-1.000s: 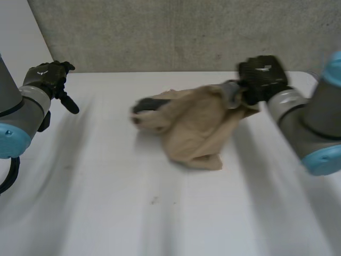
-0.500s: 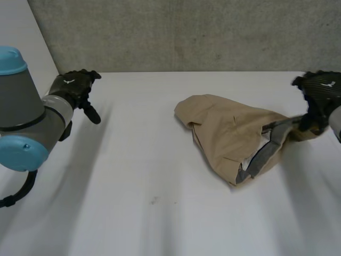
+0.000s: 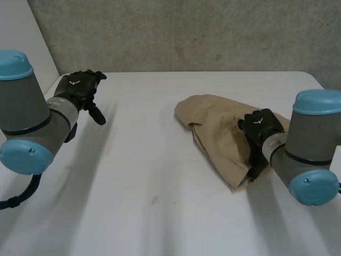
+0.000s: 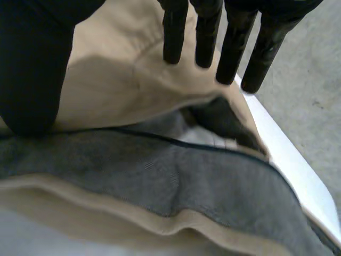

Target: Fold the shorts.

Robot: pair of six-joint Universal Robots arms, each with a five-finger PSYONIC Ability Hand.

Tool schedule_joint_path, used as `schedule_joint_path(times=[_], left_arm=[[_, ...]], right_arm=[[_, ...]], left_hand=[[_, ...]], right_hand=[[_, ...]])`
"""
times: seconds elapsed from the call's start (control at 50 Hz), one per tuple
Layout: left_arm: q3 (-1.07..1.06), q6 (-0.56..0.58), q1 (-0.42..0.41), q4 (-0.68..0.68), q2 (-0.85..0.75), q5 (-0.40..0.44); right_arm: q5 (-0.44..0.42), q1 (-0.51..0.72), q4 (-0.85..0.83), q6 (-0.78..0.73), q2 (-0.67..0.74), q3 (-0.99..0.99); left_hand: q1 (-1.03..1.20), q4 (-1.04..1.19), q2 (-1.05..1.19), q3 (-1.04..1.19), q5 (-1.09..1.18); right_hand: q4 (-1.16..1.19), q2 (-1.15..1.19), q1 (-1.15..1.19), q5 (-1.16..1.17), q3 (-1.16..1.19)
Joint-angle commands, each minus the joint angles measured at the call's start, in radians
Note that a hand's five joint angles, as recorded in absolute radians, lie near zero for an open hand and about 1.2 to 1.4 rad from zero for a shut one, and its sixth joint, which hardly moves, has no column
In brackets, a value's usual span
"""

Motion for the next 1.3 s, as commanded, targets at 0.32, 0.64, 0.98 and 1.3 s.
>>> schedule_joint_path(times=[0.32, 0.64, 0.98, 1.3], left_arm=[[-0.003, 0.000, -0.004, 0.001, 0.000, 0.000], [-0.010, 0.000, -0.064, 0.133, -0.038, 0.009], [0.017, 0.037, -0.156, 0.218, -0.250, -0.011], [-0.102, 0.094, -0.134, 0.185, 0.438, -0.170]], right_arm=[[-0.230, 0.097, -0.011, -0.081, -0.237, -0.254], [-0.504, 0.131, 0.171, 0.005, -0.479, -0.197], [-0.510, 0.114, 0.167, 0.080, -0.583, -0.130], [-0.376, -0.005, 0.171, 0.190, -0.582, -0.218]], left_hand=[[-0.001, -0.014, -0.015, -0.024, -0.031], [-0.016, -0.029, -0.030, -0.040, -0.046], [1.015, 1.002, 1.001, 0.992, 0.985], [1.206, 1.193, 1.191, 1.182, 1.175]], right_hand=[[1.034, 1.027, 1.080, 1.036, 1.024], [1.034, 1.027, 1.080, 1.036, 1.024], [1.034, 1.027, 1.080, 1.036, 1.024], [1.034, 1.027, 1.080, 1.036, 1.024]])
